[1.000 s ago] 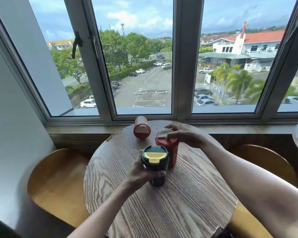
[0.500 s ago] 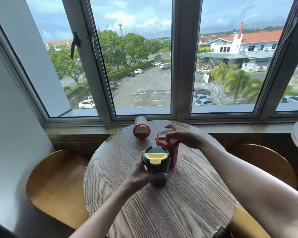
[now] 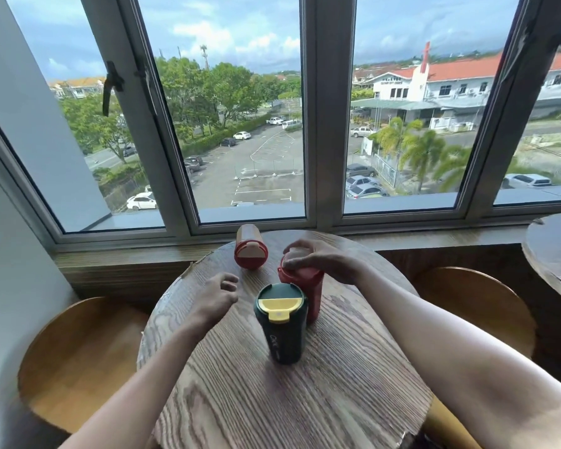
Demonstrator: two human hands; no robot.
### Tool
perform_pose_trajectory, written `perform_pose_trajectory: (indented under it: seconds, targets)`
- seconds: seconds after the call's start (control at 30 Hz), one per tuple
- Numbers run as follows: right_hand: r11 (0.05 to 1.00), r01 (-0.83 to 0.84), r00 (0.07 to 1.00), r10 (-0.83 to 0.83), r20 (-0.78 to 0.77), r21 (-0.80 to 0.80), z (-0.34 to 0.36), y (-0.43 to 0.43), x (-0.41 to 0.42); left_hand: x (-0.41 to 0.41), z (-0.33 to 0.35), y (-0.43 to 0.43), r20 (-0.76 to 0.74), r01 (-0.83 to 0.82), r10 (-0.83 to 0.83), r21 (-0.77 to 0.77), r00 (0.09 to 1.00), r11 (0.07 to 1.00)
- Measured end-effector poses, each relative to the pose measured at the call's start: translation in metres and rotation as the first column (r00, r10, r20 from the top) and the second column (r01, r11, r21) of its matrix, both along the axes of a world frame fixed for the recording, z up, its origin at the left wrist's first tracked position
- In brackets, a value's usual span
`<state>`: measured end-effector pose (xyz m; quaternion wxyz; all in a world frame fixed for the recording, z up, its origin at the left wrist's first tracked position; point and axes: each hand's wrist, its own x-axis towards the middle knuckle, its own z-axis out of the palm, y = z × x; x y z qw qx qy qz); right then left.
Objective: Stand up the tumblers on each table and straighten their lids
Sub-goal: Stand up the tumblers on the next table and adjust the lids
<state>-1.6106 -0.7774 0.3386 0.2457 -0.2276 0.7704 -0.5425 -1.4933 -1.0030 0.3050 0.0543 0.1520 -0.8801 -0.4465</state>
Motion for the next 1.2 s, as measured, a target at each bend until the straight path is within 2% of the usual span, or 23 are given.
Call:
perform_pose_trajectory:
  seconds: [0.17, 0.27, 0.37, 0.4, 0.47, 0.5, 0.6, 0.77, 0.9, 1.03, 1.2]
  targets:
    - [0.999, 0.005, 0.999, -0.003, 0.05, -0.032, -0.003, 0.0, -0.002, -0.052, 0.013, -0.01, -0.104, -0.158, 0.156, -0.008, 0.982, 0.987]
    - [0.999, 0.01, 0.998, -0.008, 0.055, -0.031, -0.005, 0.0, -0.005, -0.094, 0.017, -0.015, -0.102, -0.174, 0.173, 0.005, 0.98, 0.985]
    - [1.0, -0.014, 0.997, 0.015, 0.072, -0.014, -0.003, 0.001, -0.007, -0.129, 0.016, -0.02, -0.018, -0.068, 0.066, -0.182, 0.998, 0.981]
    - [1.0, -0.022, 0.997, 0.022, 0.074, -0.007, -0.002, 0.001, -0.008, -0.137, 0.014, -0.02, 0.051, 0.019, -0.003, -0.313, 0.999, 0.95]
    - [0.999, -0.036, 0.996, 0.036, 0.084, -0.009, -0.002, 0.002, -0.01, -0.148, 0.006, -0.021, 0.198, 0.205, -0.107, -0.582, 0.974, 0.787]
    - [0.999, -0.04, 0.995, 0.041, 0.09, -0.015, -0.003, 0.002, -0.011, -0.153, 0.001, -0.022, 0.246, 0.269, -0.137, -0.653, 0.959, 0.708]
    - [0.998, -0.049, 0.993, 0.054, 0.106, -0.043, -0.005, 0.003, -0.012, -0.164, -0.013, -0.026, 0.281, 0.346, -0.204, -0.706, 0.938, 0.618]
    - [0.997, -0.041, 0.994, 0.047, 0.101, -0.067, -0.01, 0.002, -0.014, -0.174, -0.016, -0.025, 0.141, 0.308, -0.329, -0.783, 0.934, 0.54]
    - [0.996, -0.023, 0.994, 0.032, 0.109, -0.088, -0.012, 0.003, -0.013, -0.166, -0.009, -0.02, 0.081, 0.295, -0.37, -0.768, 0.925, 0.569]
    - [0.994, -0.037, 0.991, 0.049, 0.121, -0.102, -0.011, 0.002, -0.011, -0.155, -0.004, -0.026, -0.019, 0.27, -0.363, -0.633, 0.932, 0.725]
    - [0.993, -0.018, 0.992, 0.033, 0.124, -0.119, -0.009, 0.003, -0.007, -0.134, 0.015, -0.029, -0.053, 0.253, -0.317, -0.485, 0.947, 0.837]
